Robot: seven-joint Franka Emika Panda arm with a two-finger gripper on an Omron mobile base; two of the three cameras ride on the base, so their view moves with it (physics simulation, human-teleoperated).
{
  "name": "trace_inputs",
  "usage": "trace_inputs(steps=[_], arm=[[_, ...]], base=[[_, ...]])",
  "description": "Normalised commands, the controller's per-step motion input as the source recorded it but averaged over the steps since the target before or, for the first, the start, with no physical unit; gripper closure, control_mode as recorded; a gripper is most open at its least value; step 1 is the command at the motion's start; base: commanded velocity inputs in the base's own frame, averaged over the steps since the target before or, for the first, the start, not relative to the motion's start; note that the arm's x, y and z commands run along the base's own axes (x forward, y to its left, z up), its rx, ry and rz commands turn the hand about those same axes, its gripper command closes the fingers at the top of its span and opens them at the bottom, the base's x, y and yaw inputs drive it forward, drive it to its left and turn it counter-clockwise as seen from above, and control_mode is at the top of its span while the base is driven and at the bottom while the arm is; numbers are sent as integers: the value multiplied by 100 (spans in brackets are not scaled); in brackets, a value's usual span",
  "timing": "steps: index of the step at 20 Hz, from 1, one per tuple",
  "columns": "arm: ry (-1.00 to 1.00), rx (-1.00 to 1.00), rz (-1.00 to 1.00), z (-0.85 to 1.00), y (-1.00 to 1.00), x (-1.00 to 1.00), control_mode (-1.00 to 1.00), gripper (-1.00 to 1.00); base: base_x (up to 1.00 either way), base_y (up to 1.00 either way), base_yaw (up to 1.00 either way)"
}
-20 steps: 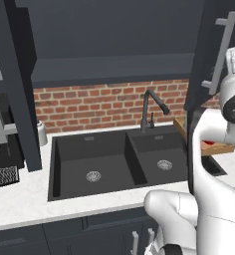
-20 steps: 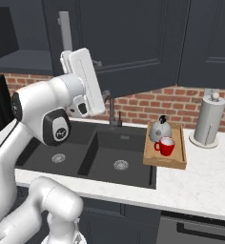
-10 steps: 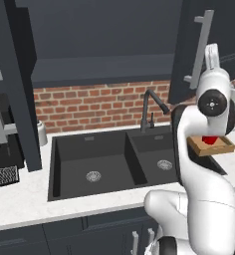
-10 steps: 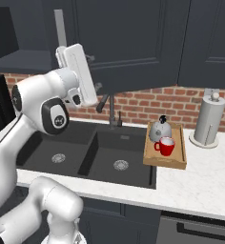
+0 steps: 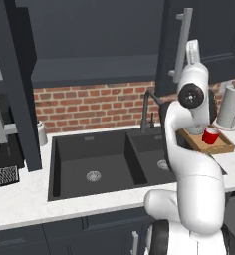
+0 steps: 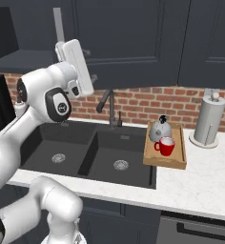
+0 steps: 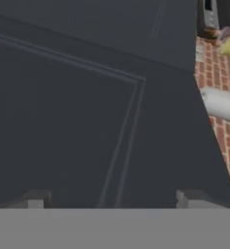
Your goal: Pick the kettle from the counter and place it on the tray. Then pick the mug from the cabinet and place it on the tray. Then close the cabinet doors.
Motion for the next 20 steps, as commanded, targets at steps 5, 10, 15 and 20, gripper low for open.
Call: trace_inputs(steps=[5, 10, 15, 20], arm=[[0, 0, 3, 0, 27, 73, -100, -100], [0, 0, 1, 0, 1, 70, -100, -100], [3, 0, 0, 0, 0, 61, -100, -100], [2, 0, 0, -8, 0, 40, -100, -100]], base=[[0, 0, 0], [0, 0, 0], [0, 0, 0], [0, 0, 0]])
